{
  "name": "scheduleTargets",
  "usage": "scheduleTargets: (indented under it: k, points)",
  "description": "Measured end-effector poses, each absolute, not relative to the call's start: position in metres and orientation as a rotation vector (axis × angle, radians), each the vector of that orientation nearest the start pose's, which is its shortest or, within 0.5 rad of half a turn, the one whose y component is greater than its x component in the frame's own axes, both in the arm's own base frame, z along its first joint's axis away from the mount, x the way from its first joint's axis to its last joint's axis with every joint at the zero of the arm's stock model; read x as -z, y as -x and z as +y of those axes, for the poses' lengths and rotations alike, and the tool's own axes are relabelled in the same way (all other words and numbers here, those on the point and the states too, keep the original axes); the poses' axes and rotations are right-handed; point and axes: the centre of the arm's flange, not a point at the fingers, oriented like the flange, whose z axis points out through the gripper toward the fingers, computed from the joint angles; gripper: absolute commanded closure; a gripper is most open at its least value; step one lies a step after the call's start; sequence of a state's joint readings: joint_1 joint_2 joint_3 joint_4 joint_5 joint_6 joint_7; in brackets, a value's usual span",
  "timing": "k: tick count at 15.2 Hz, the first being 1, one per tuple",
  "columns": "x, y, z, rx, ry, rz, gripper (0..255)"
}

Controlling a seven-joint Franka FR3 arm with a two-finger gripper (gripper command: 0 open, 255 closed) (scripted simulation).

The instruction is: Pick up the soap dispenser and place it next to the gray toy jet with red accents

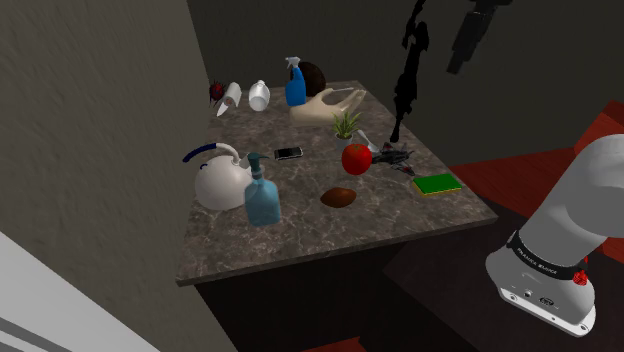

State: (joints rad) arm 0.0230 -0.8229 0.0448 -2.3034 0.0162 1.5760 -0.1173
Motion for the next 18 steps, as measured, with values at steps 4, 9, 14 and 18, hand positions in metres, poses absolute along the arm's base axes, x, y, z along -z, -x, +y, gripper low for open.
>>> scheduleTargets:
  k: [4,9,14,18]
  points:
    - [-0.617,-0.310,0.051,0.144,3.151,-0.260,0]
    - [-0.597,-0.344,0.103,0.137,3.161,-0.226,0]
    - [-0.573,-0.377,0.156,0.128,3.172,-0.191,0]
    - [-0.554,-0.407,0.197,0.121,3.179,-0.162,0]
